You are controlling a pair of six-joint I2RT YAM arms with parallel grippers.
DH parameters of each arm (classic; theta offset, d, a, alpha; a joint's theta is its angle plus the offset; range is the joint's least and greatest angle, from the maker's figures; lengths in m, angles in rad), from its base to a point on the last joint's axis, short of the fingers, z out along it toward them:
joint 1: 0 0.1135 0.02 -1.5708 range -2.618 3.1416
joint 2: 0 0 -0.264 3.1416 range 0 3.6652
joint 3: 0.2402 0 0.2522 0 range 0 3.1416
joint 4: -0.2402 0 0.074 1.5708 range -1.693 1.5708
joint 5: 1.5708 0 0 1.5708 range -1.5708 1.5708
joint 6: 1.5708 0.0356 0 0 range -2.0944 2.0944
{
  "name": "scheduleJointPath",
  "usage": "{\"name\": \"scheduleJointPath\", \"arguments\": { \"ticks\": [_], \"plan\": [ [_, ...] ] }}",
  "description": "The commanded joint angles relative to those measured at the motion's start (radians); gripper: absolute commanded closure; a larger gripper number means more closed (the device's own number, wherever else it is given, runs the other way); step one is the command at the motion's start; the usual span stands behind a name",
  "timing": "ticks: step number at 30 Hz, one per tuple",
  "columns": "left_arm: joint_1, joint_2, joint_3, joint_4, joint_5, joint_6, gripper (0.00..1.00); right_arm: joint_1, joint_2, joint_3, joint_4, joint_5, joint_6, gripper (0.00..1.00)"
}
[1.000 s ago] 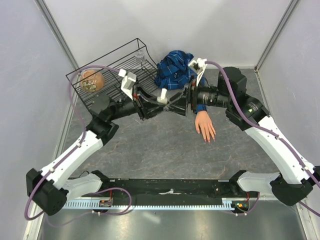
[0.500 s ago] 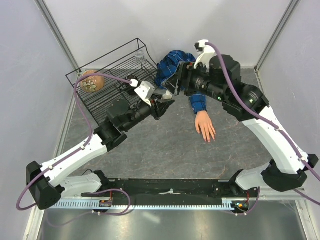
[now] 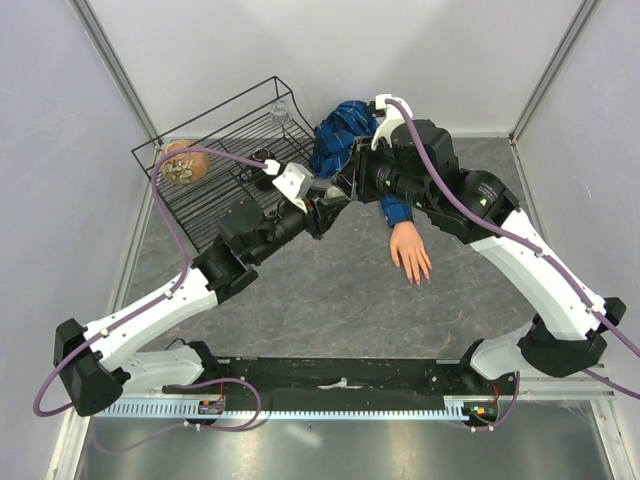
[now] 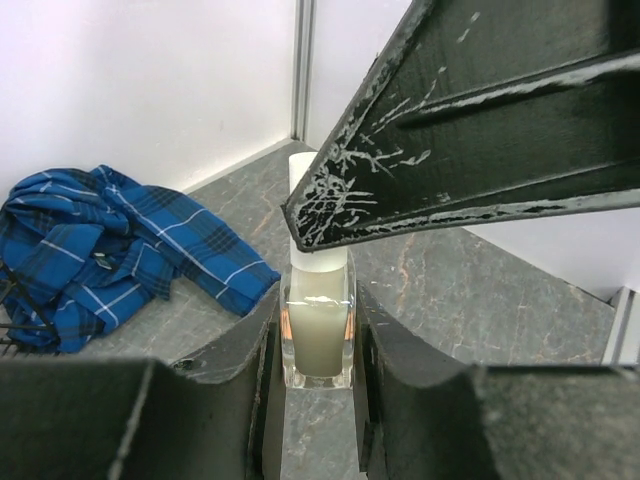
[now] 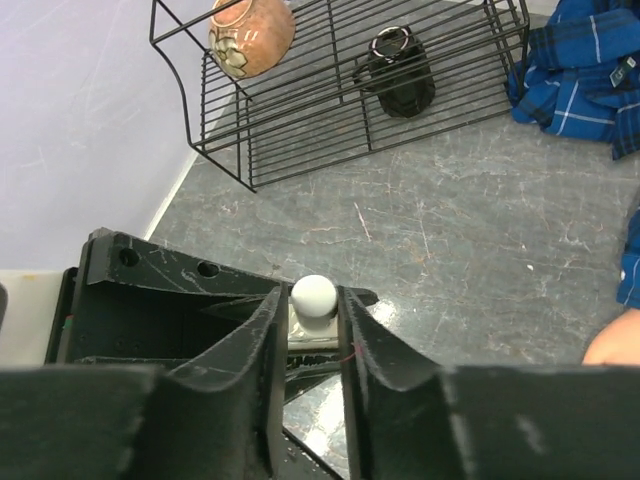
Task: Paint the nails
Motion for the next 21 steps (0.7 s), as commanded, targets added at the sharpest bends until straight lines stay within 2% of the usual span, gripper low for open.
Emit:
{"name": "scheduleJointPath", "arguments": {
  "ticks": [1,2,5,6,7,8,9,10,11,12,13,14,15,16,18,19,20,21],
  "plan": [
    [-0.006,-0.011,0.057,0.059,0.052,-0.054,0.98,0.003,-0.01,-0.01,0.026,-0.006,-0.006,0.75],
    [-0.004,-0.011,0.058,0.056,0.066,-0.068,0.98,0.005,-0.014,-0.013,0.028,-0.007,-0.009,0.86],
    [-0.002,-0.028,0.06,0.049,0.138,-0.121,0.98,0.0,-0.04,-0.043,0.04,-0.007,-0.033,1.0],
    [0.007,-0.036,0.058,0.048,0.165,-0.155,0.98,0.003,-0.053,-0.07,0.06,-0.042,-0.052,1.0],
    [0.019,-0.051,0.057,0.059,0.266,-0.18,0.98,-0.006,-0.082,-0.087,0.078,-0.087,-0.129,1.0],
    [0.063,-0.057,0.055,0.071,0.344,-0.254,0.98,-0.013,-0.1,-0.111,0.106,-0.189,-0.186,1.0],
    [0.095,-0.059,0.054,0.1,0.439,-0.31,0.98,-0.018,-0.152,-0.18,0.171,-0.425,-0.263,1.0],
    [0.134,-0.059,0.048,0.192,0.668,-0.375,0.98,-0.029,-0.183,-0.229,0.205,-0.581,-0.364,1.0],
    [0.204,-0.05,0.041,0.281,0.786,-0.557,0.98,-0.035,-0.214,-0.274,0.239,-0.693,-0.392,1.0],
    [0.23,-0.04,0.022,0.386,0.887,-0.662,0.98,-0.038,-0.246,-0.321,0.286,-0.767,-0.391,1.0],
    [0.25,-0.03,0.015,0.602,1.035,-0.766,0.98,-0.055,-0.246,-0.325,0.295,-0.89,-0.356,1.0],
    [0.266,-0.007,0.014,0.66,1.085,-0.922,0.98,-0.061,-0.24,-0.323,0.308,-0.95,-0.337,1.0],
    [0.269,0.0,0.026,0.685,1.124,-0.962,0.98,-0.061,-0.216,-0.319,0.318,-1.011,-0.323,1.0],
    [0.269,0.006,0.034,0.676,1.18,-0.971,0.98,-0.061,-0.206,-0.317,0.316,-1.068,-0.297,1.0],
    [0.272,-0.02,0.043,0.496,1.19,-0.848,0.98,-0.061,-0.206,-0.328,0.316,-1.066,-0.294,1.0],
    [0.271,-0.039,0.047,0.405,1.148,-0.765,0.98,-0.061,-0.214,-0.328,0.313,-1.038,-0.299,1.0],
    [0.271,-0.055,0.055,0.212,1.105,-0.585,0.98,-0.062,-0.224,-0.328,0.315,-0.948,-0.305,1.0],
    [0.271,-0.095,0.067,0.131,1.053,-0.506,0.98,-0.062,-0.238,-0.325,0.315,-0.914,-0.303,1.0]
  ]
}}
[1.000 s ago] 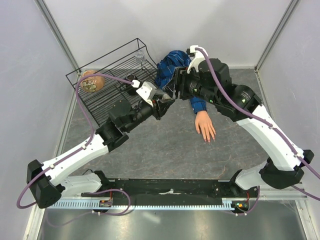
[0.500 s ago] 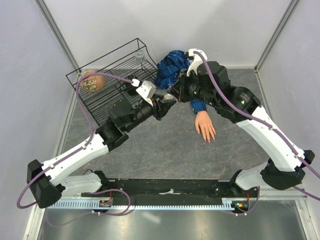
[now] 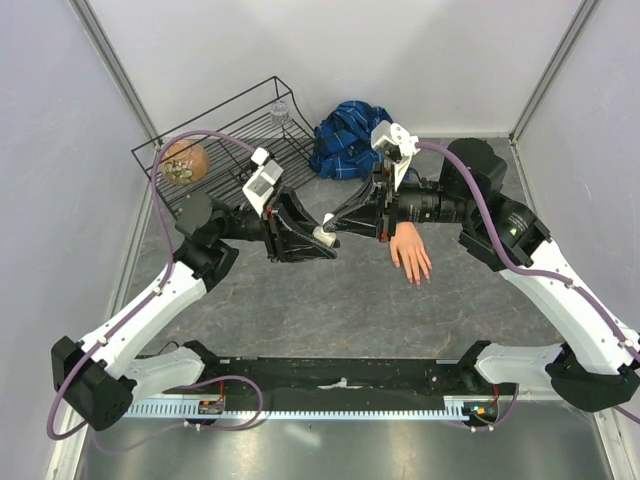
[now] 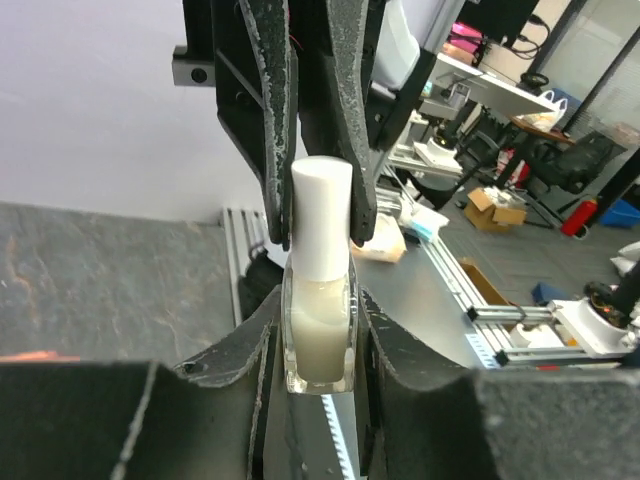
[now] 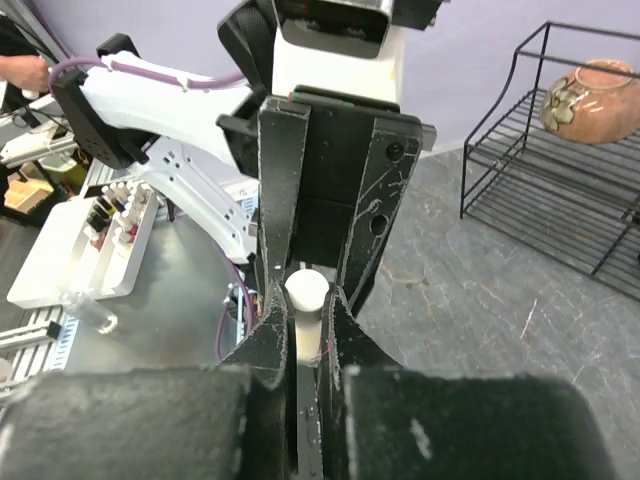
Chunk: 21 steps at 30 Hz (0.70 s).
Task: Paint the nails
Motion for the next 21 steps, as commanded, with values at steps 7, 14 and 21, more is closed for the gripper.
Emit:
{"name": "scheduleJointPath", "arguments": {
  "ticks": [7,14,21],
  "plan": [
    [0.009,-0.127,0.12,-0.555,-0.501,0.551,0.98,0.008,-0.009,0.048,-0.097,0.26,0.069,0.23],
    [-0.107,-0.137,0.109,-0.605,-0.833,0.771,0.98,0.011,0.063,0.222,-0.257,0.532,0.142,0.09],
    [-0.198,-0.078,0.117,-0.51,-1.026,0.851,0.98,0.06,0.169,0.336,-0.326,0.699,0.28,0.28]
  ]
}}
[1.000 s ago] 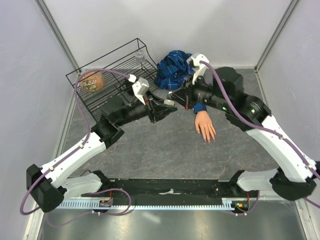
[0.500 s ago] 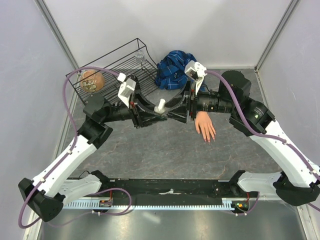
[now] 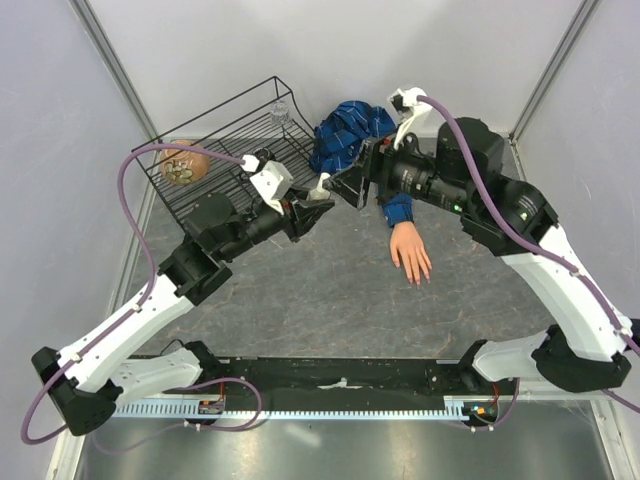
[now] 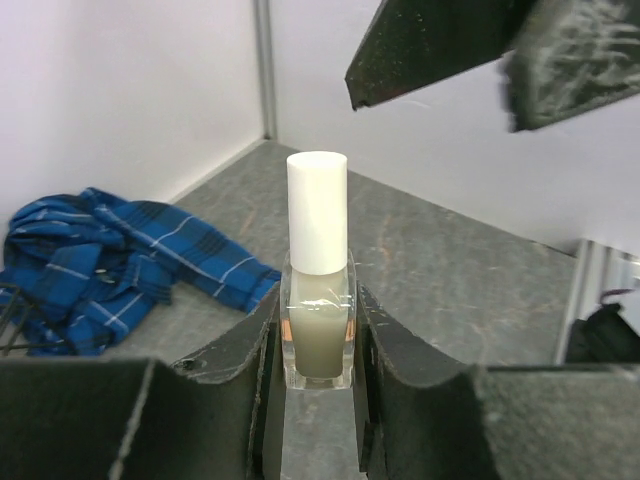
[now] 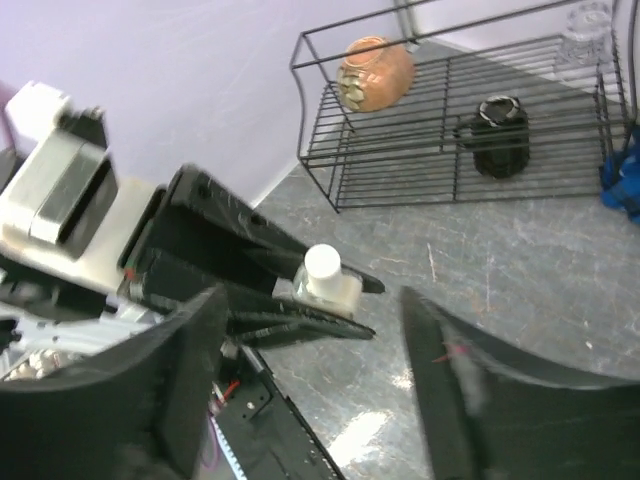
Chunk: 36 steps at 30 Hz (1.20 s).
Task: Paint the nails
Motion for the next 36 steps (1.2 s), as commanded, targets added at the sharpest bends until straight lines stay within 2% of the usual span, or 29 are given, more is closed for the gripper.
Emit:
{"name": "scheduleJointPath", "arguments": {
  "ticks": [1,2,7,10,14,16,18,19,20,22,23,24,25,26,27,28,29,30,31,33,34,36],
  "plan": [
    [-0.044,0.033,0.036,0.088,-0.165,0.114,0.98,0.029,0.079,0.095,-0.086,0.147,0.087,0.32],
    [-0.048,0.046,0.041,0.088,-0.176,0.116,0.98,0.043,0.084,0.103,-0.091,0.147,0.081,0.36],
    [-0.074,0.069,0.054,0.093,-0.19,0.126,0.98,0.058,0.109,0.116,-0.1,0.199,0.059,0.42],
    [-0.077,0.066,0.056,0.096,-0.193,0.12,0.98,0.063,0.119,0.108,-0.106,0.196,0.059,0.5],
    [-0.077,0.059,0.056,0.102,-0.162,0.076,0.98,0.064,0.116,0.09,-0.107,0.213,0.035,0.67],
    [-0.077,0.048,0.047,0.111,-0.142,0.015,0.98,0.064,0.112,0.079,-0.104,0.222,0.021,0.72],
    [-0.074,0.039,0.035,0.145,-0.076,-0.046,0.98,0.064,0.107,0.073,-0.103,0.222,-0.019,0.82],
    [-0.071,0.033,0.021,0.159,-0.033,-0.067,0.98,0.064,0.104,0.071,-0.098,0.216,-0.04,0.87],
    [-0.066,0.03,0.013,0.174,0.07,-0.093,0.98,0.066,0.1,0.067,-0.094,0.207,-0.065,1.0],
    [-0.025,0.025,-0.019,0.264,0.213,-0.215,0.98,0.063,0.071,0.028,-0.049,0.082,-0.196,1.0],
    [0.0,0.028,-0.031,0.315,0.398,-0.27,0.98,0.063,0.057,0.013,-0.034,-0.007,-0.245,1.0],
    [0.052,0.034,-0.06,0.464,0.491,-0.414,0.98,0.061,0.028,-0.018,-0.011,-0.198,-0.34,1.0],
    [0.076,0.054,-0.074,0.557,0.666,-0.499,0.98,0.057,0.017,-0.029,-0.008,-0.324,-0.371,1.0],
    [0.11,0.074,-0.085,0.675,0.741,-0.688,0.98,0.049,0.009,-0.033,-0.008,-0.424,-0.379,1.0],
    [0.121,0.092,-0.088,0.767,0.799,-0.773,0.98,0.041,0.006,-0.024,-0.005,-0.592,-0.379,1.0],
    [0.129,0.111,-0.079,0.891,0.889,-0.844,0.98,0.035,0.009,-0.019,-0.002,-0.655,-0.349,1.0],
    [0.132,0.143,-0.065,0.912,0.924,-0.92,0.98,0.028,0.012,-0.019,0.004,-0.705,-0.323,1.0],
    [0.132,0.149,-0.038,0.908,0.947,-0.926,0.98,0.027,0.018,-0.027,0.014,-0.748,-0.298,1.0],
    [0.132,0.148,-0.03,0.838,0.95,-0.908,0.98,0.027,0.02,-0.033,0.014,-0.773,-0.262,1.0],
    [0.132,0.111,-0.016,0.724,0.923,-0.764,0.98,0.026,-0.008,-0.07,0.018,-0.74,-0.252,1.0],
    [0.132,0.099,-0.01,0.61,0.885,-0.709,0.98,0.027,-0.021,-0.084,0.024,-0.658,-0.246,0.94],
    [0.132,0.071,0.013,0.485,0.846,-0.554,0.98,0.027,-0.051,-0.093,0.031,-0.594,-0.235,0.81]
  ]
}}
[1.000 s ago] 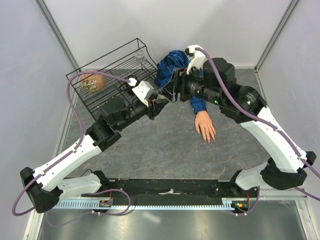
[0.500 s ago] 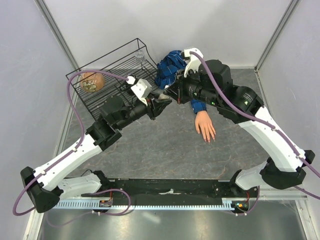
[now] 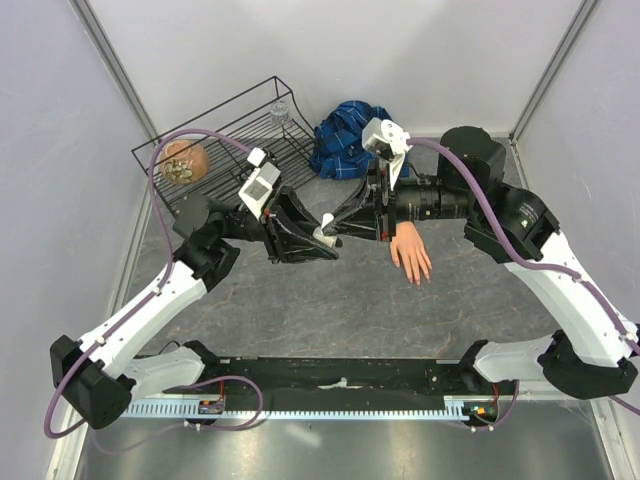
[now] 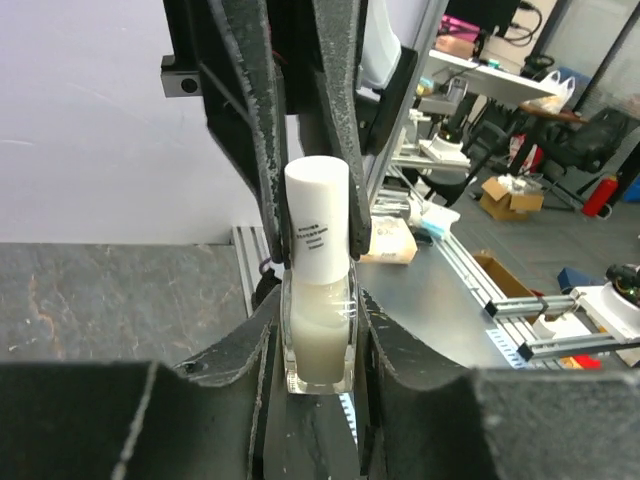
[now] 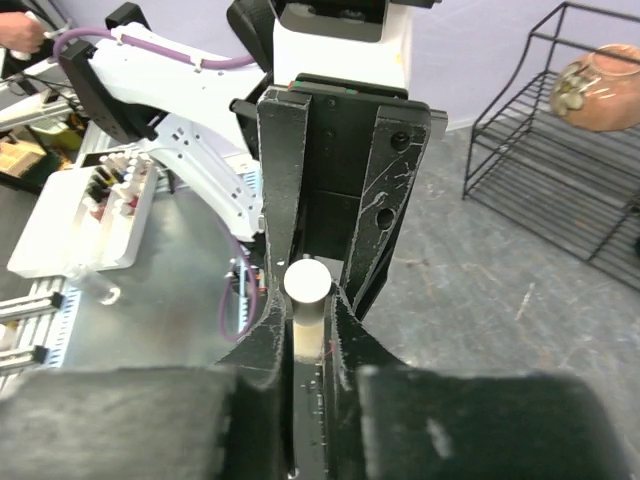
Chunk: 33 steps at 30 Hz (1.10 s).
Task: Paint the nails
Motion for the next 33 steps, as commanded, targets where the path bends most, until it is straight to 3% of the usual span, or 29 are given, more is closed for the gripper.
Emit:
{"name": "scheduleJointPath", "arguments": {
  "ticks": [1,4,8,13,17,18,21,28,33],
  "plan": [
    [0.003,-0.045,0.086,-0.276,-0.08,0.19,0.98,0.017,-0.035,-0.037,0.008,-0.027,0.046,0.5],
    [0.003,-0.054,0.126,-0.407,-0.145,0.351,0.98,0.017,-0.058,-0.037,0.015,0.069,0.106,0.1],
    [-0.009,-0.071,0.158,-0.564,-0.324,0.544,0.98,0.017,-0.083,-0.01,-0.02,0.377,0.2,0.02],
    [-0.078,-0.075,0.203,-0.722,-0.649,0.745,0.98,0.018,-0.007,0.128,-0.113,0.534,0.352,0.02],
    [-0.129,-0.057,0.237,-0.748,-0.837,0.838,0.98,0.038,0.073,0.246,-0.194,0.672,0.375,0.07],
    [-0.14,-0.052,0.241,-0.747,-0.887,0.845,0.98,0.041,0.086,0.259,-0.203,0.709,0.361,0.2],
    [-0.17,-0.037,0.254,-0.738,-0.969,0.865,0.98,0.052,0.142,0.338,-0.255,0.761,0.338,0.36],
    [-0.198,0.001,0.275,-0.721,-0.997,0.844,0.98,0.084,0.201,0.381,-0.271,0.805,0.289,0.43],
    [-0.2,0.012,0.278,-0.698,-0.989,0.784,0.98,0.089,0.207,0.369,-0.272,0.815,0.277,0.58]
  ]
}}
